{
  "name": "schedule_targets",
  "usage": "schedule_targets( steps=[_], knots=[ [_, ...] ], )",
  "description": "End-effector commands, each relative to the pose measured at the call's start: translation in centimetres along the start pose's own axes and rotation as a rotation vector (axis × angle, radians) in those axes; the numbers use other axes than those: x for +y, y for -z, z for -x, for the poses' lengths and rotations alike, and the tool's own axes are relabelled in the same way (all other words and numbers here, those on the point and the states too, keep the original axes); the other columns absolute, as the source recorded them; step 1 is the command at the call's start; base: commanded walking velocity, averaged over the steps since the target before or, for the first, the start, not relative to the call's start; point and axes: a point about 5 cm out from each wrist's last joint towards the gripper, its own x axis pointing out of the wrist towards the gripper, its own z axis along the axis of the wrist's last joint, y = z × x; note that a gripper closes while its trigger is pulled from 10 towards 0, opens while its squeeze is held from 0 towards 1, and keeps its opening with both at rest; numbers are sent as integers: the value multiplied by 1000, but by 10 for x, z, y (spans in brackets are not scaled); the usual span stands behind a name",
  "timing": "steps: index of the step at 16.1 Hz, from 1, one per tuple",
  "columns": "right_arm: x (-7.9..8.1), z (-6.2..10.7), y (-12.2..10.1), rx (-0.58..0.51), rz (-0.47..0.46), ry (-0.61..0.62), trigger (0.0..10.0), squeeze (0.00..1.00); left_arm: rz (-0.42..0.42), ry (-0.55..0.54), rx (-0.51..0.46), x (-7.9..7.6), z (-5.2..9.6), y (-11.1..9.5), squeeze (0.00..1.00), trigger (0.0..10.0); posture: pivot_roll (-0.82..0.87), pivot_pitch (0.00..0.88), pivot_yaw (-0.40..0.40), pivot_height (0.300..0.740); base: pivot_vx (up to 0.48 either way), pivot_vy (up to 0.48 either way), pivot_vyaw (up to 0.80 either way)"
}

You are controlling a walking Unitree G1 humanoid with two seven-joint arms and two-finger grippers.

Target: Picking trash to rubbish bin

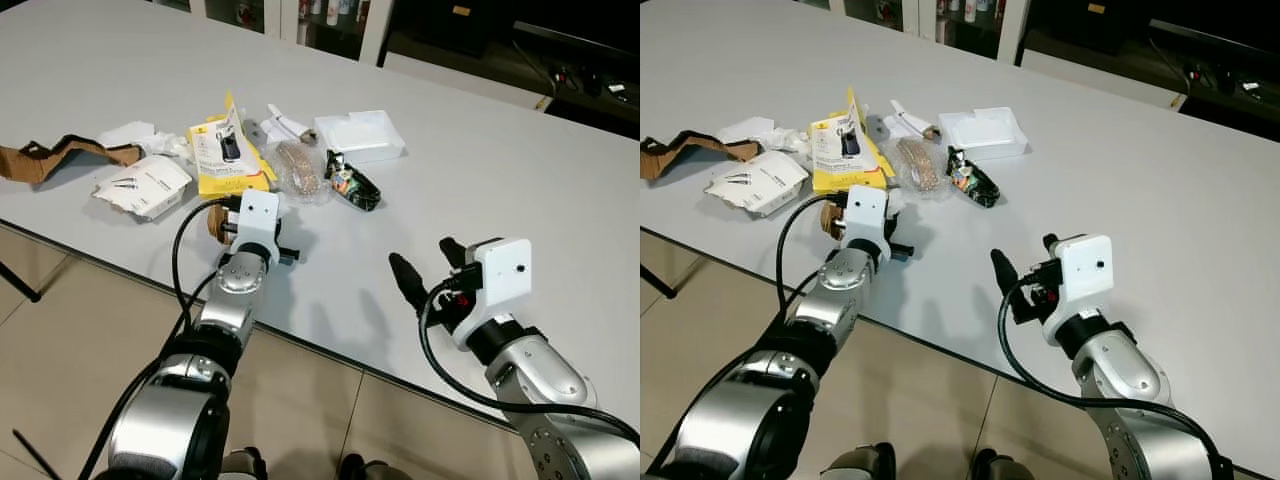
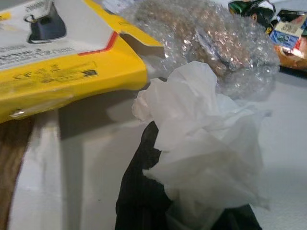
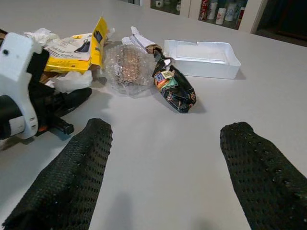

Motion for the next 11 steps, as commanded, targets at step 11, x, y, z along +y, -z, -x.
schedule_targets(
  steps=[11],
  knots=[
    [-10,-3,2,11,25,-19,10000,0,-112,5,-336,-1,35,-33,0,0,127,149,-124,740,0,0,0]
  ],
)
